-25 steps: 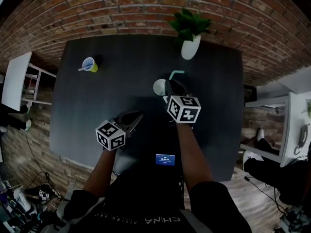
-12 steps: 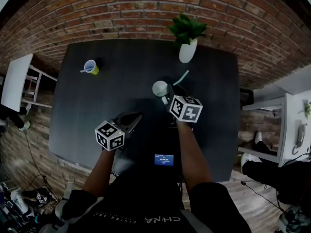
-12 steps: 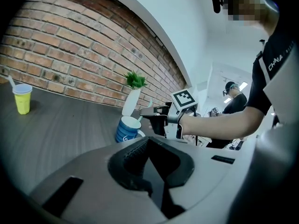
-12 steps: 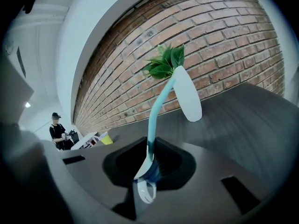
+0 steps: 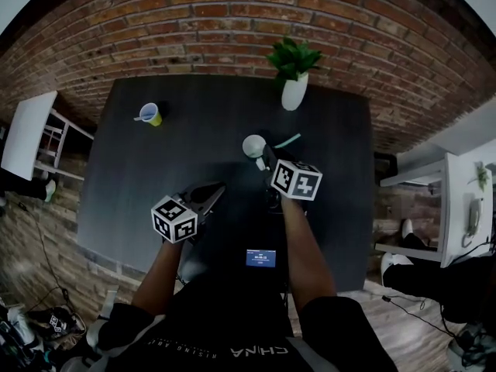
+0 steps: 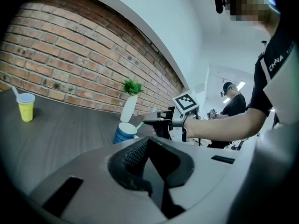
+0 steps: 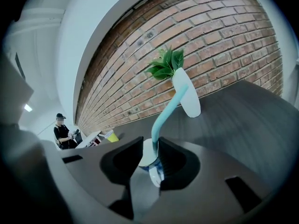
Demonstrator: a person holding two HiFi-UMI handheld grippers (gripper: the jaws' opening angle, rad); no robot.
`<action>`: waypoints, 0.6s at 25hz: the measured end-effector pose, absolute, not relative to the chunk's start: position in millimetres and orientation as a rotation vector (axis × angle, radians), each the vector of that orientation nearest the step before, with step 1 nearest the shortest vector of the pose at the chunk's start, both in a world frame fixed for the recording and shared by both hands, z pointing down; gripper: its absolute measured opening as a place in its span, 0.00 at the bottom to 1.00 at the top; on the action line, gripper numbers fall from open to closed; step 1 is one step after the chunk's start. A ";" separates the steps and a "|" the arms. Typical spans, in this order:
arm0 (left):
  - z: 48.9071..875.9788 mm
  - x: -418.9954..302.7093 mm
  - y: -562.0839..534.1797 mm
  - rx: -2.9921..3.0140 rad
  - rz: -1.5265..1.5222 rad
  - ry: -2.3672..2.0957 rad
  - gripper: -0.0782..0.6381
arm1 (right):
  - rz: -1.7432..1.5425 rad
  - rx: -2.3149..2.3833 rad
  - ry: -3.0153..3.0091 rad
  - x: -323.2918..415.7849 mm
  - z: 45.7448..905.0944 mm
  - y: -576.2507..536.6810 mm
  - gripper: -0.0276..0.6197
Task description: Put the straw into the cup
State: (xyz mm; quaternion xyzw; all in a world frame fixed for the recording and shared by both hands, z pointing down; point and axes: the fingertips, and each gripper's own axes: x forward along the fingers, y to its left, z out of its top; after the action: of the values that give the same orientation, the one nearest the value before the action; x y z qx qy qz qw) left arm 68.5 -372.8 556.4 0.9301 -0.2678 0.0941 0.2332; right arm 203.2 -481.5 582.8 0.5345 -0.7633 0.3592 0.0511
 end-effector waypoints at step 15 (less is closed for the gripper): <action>523.0 65.4 -339.7 2.621 0.192 -0.726 0.11 | 1.075 1.640 -2.335 206.2 552.5 -414.9 0.16</action>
State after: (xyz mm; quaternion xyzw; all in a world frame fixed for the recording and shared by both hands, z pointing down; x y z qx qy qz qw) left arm 65.4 -339.7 523.0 0.9407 -0.2606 0.0690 0.2060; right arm 206.2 -414.9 552.5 0.5374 -0.7649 0.3521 0.0463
